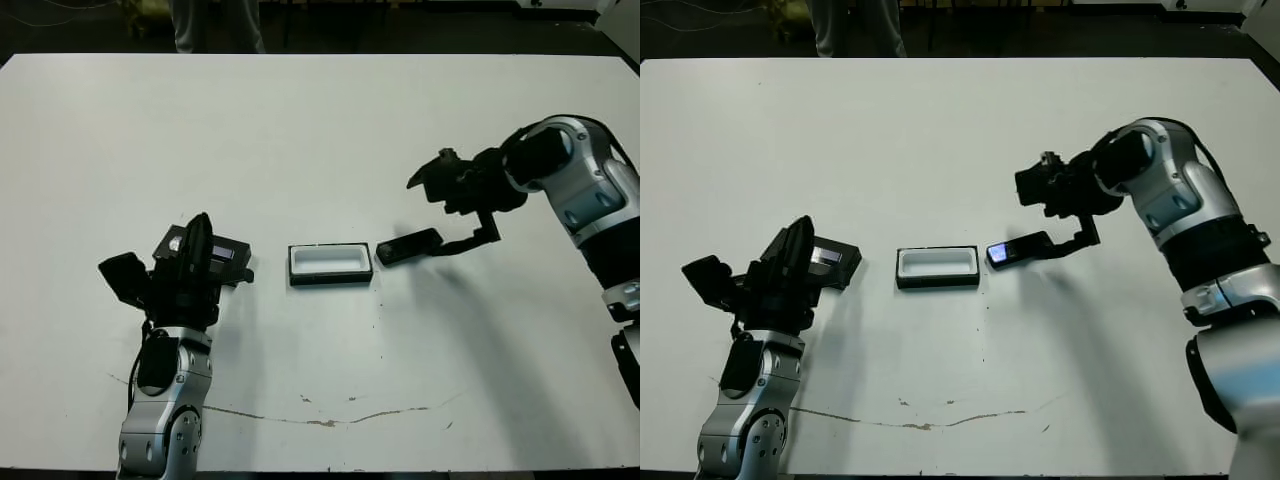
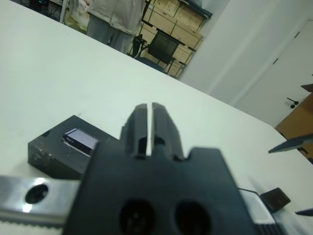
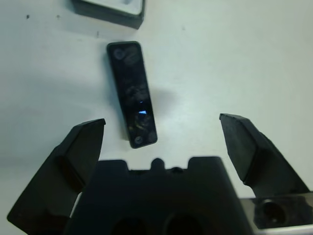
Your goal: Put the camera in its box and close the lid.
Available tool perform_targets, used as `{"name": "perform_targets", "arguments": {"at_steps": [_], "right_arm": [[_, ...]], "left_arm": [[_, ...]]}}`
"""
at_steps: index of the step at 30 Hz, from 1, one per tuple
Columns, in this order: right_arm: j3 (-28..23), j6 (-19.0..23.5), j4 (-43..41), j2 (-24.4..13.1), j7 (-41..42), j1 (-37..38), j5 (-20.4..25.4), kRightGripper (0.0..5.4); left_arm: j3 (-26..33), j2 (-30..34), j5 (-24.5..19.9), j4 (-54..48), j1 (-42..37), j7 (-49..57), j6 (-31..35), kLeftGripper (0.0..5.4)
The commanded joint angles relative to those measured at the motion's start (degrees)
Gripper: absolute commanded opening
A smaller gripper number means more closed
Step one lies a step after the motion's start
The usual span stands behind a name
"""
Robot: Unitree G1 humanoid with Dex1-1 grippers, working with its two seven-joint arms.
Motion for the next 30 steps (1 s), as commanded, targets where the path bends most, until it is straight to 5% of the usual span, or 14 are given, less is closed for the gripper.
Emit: {"name": "perform_targets", "arguments": {"at_steps": [1, 10, 25, 30], "right_arm": [[1.34, -1.25, 1.02, 0.32, 2.44, -1.91, -1.03, 5.38], [2.0, -2.13, 5.72, 1.74, 3.63, -3.67, -2.08, 5.11], [4.46, -9.59, 18.1, 5.12, -1.36, -4.71, -7.45, 1.71], [5.64, -12.33, 19.17, 5.92, -2.65, -4.37, -9.09, 2.22]], "left_arm": [[0.4, 0.11, 0.42, 0.45, 1.04, 0.31, 0.17, 0.0], [0.37, 0.08, 0.49, 0.61, 0.86, 0.32, 0.16, 0.0], [0.14, -0.09, 0.24, 0.3, 1.07, 0.83, 0.43, 0.0], [-0.07, -0.11, 0.7, 0.37, 1.07, 0.98, 0.24, 0.0]]}}
